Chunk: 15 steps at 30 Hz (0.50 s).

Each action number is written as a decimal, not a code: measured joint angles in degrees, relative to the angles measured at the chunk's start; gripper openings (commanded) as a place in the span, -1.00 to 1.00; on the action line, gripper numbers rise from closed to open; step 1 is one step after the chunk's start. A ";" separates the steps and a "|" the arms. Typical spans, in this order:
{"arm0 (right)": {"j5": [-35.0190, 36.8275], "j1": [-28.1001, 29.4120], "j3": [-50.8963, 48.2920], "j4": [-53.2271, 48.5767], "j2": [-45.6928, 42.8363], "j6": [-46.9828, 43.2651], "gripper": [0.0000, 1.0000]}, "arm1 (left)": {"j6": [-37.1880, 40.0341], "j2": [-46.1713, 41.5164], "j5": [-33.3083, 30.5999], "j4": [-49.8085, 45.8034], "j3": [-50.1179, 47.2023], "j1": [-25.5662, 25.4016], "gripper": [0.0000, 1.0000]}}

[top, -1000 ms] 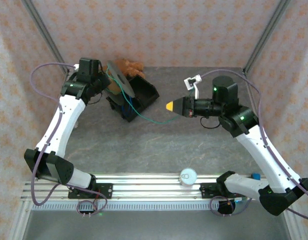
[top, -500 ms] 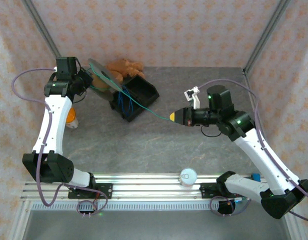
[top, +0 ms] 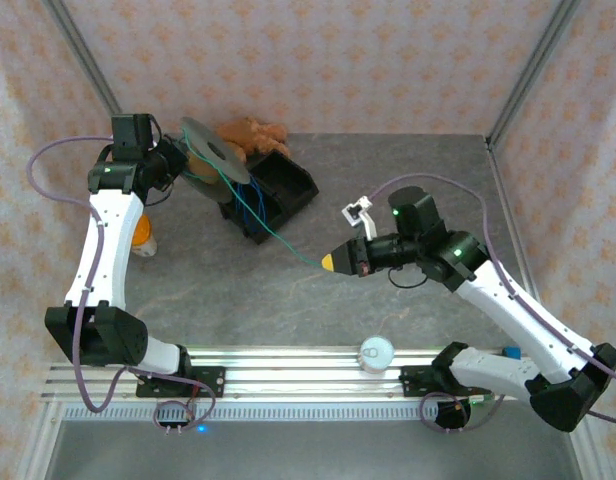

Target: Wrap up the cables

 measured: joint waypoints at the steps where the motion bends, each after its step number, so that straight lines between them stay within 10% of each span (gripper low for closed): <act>1: 1.05 0.57 0.26 -0.63 0.02 -0.68 -1.00 | 0.33 0.13 0.96 0.04 0.13 0.00 -1.00; 15: 19.17 8.79 5.75 -11.78 10.16 -7.32 -1.00 | 7.74 2.19 3.37 -1.73 2.86 0.35 -1.00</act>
